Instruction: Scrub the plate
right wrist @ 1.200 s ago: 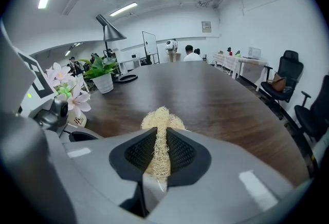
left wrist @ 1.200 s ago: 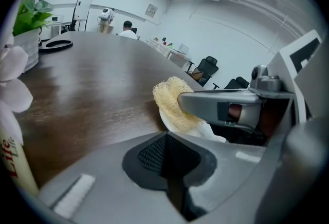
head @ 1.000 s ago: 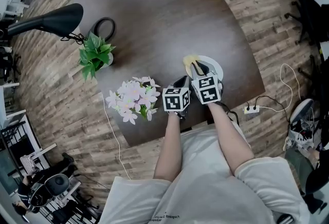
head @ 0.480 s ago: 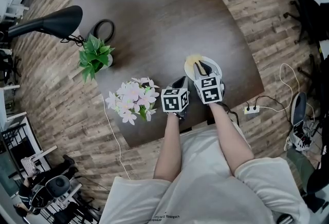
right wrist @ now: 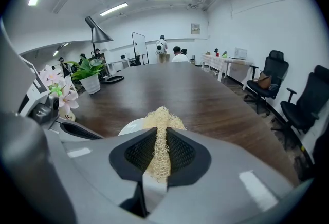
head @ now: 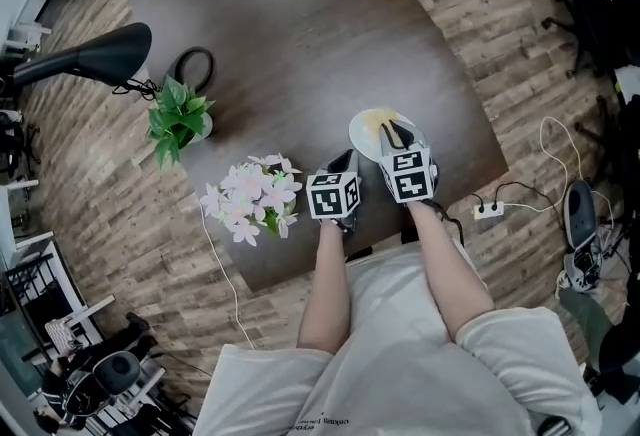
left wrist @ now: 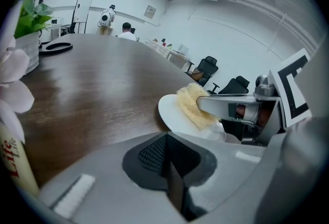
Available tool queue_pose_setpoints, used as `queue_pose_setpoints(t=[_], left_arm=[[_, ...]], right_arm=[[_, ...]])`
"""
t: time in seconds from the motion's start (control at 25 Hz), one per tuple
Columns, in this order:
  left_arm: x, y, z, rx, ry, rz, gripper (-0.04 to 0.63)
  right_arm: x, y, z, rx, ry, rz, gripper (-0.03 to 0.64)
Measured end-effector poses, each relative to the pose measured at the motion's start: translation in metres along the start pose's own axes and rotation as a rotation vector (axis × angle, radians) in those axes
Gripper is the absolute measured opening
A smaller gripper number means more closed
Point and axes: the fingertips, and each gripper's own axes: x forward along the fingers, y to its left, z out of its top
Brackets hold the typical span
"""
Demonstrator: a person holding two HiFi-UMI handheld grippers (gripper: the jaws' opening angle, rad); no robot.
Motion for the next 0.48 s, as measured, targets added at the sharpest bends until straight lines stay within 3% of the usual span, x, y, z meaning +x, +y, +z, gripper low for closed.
queue_pose_setpoints(t=[0.48], left_arm=[[-0.002, 0.0, 0.001, 0.013, -0.024, -0.005, 0.0]], right_arm=[[-0.018, -0.013, -0.013, 0.037, -0.004, -0.049, 0.074]])
